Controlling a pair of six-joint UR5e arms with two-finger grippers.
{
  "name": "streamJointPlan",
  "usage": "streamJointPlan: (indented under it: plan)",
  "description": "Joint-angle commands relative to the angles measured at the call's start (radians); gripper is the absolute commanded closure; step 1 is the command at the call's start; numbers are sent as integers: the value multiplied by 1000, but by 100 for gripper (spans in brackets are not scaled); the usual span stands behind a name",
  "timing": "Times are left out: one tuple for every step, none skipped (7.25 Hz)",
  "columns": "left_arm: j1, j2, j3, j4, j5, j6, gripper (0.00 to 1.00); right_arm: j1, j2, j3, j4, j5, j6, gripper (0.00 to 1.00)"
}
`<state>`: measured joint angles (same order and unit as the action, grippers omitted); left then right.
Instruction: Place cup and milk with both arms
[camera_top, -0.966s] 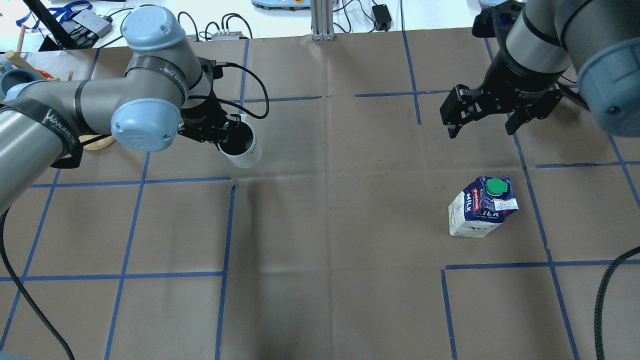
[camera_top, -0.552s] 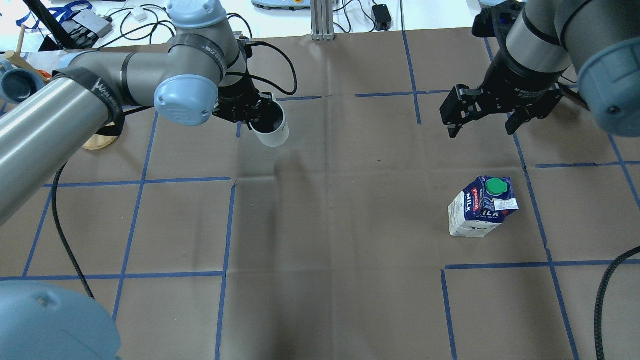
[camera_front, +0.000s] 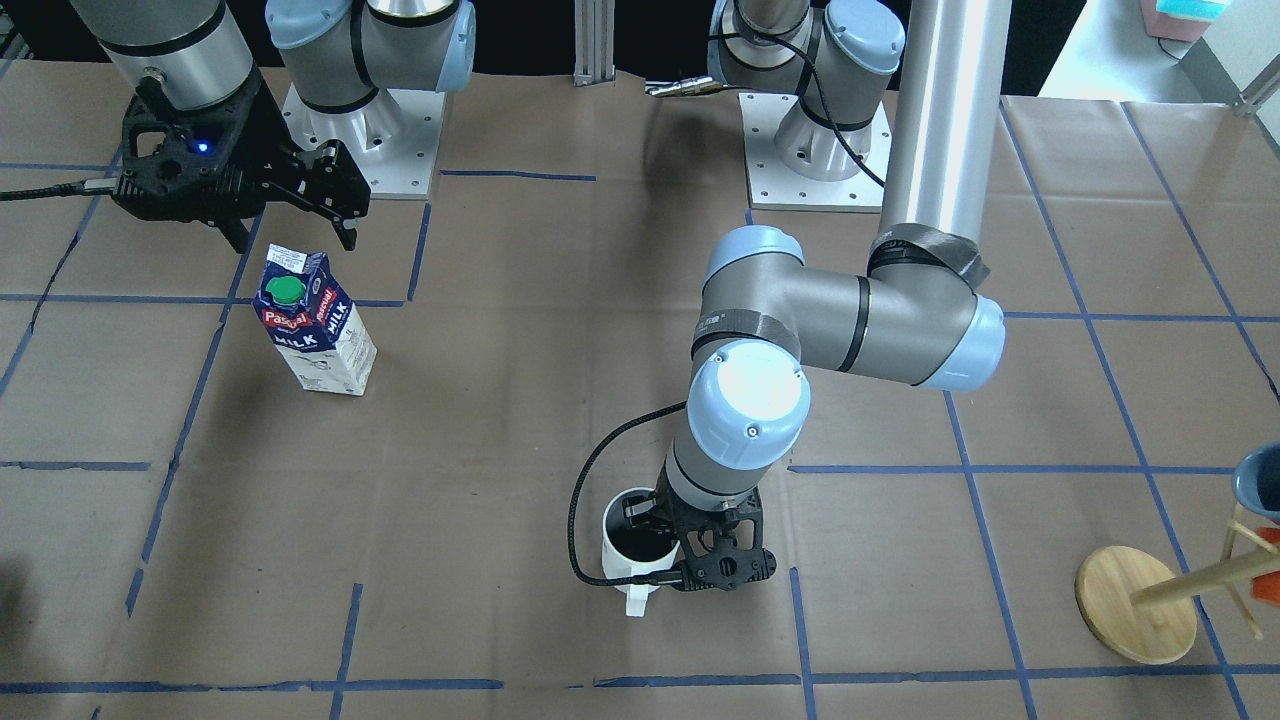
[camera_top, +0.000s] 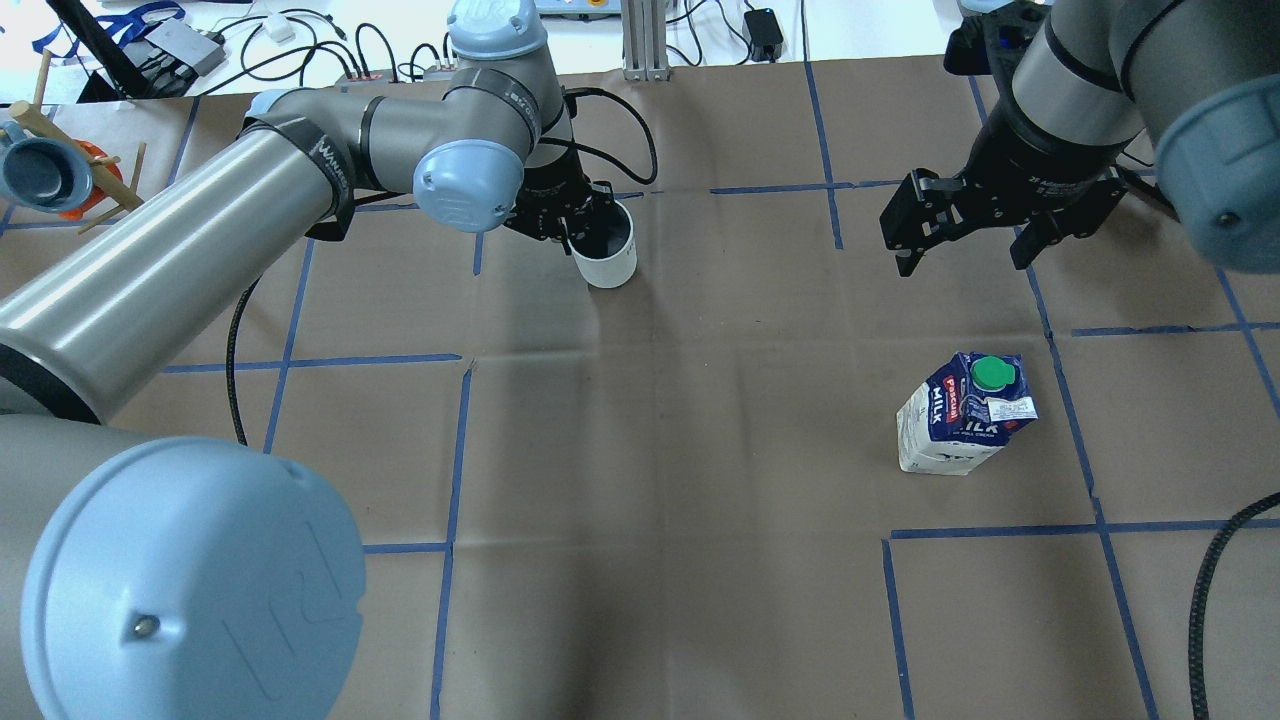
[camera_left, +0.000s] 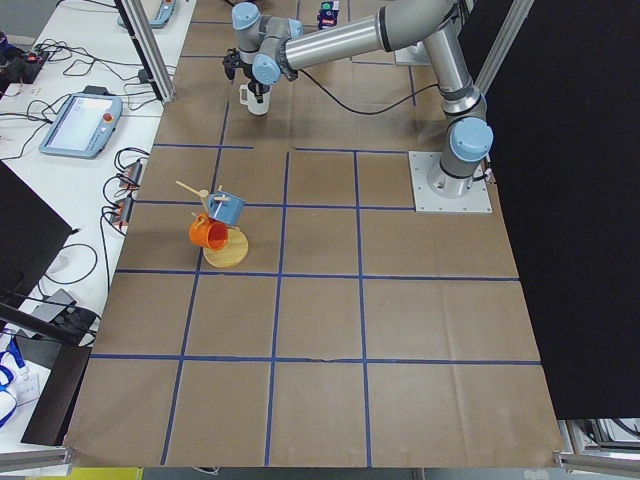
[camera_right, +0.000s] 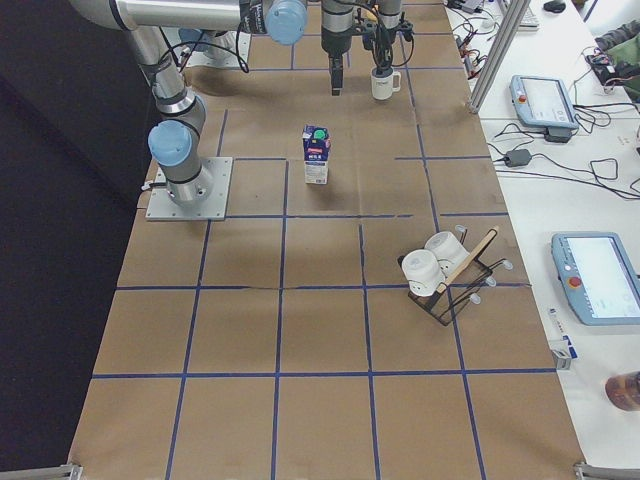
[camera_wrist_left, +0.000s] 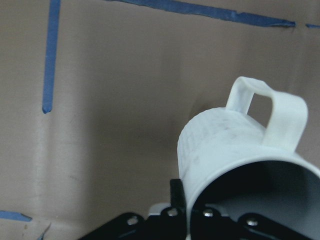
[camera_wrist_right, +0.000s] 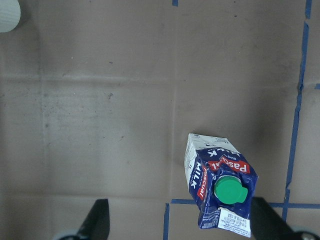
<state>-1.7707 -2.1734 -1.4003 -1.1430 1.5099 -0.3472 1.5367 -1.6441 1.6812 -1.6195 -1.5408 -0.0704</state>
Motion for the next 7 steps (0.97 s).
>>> streamJointPlan:
  plan:
    - [-21,-13,3,0,-16,-3,100,0,0,0,0,1,0,0]
    - [-21,-9,-3,-1,-13,-1,92,0,0,0,0,-1,0,0]
    - [-21,-5,-8,-3,-8,5,71,0,0,0,0,-1,0,0]
    - [-21,-3,-16,0,-7,8,18,0,-2,0,0,1,0,0]
    - [-21,19,-26,-6,-10,11,14,-1,-2,0,0,1,-3,0]
    - [-15,68,-58,-7,-8,19,1,-1,-2,0,0,1,-8,0]
    - [8,139,-116,-27,12,63,1,-1,-2,0,-2,1,-9,0]
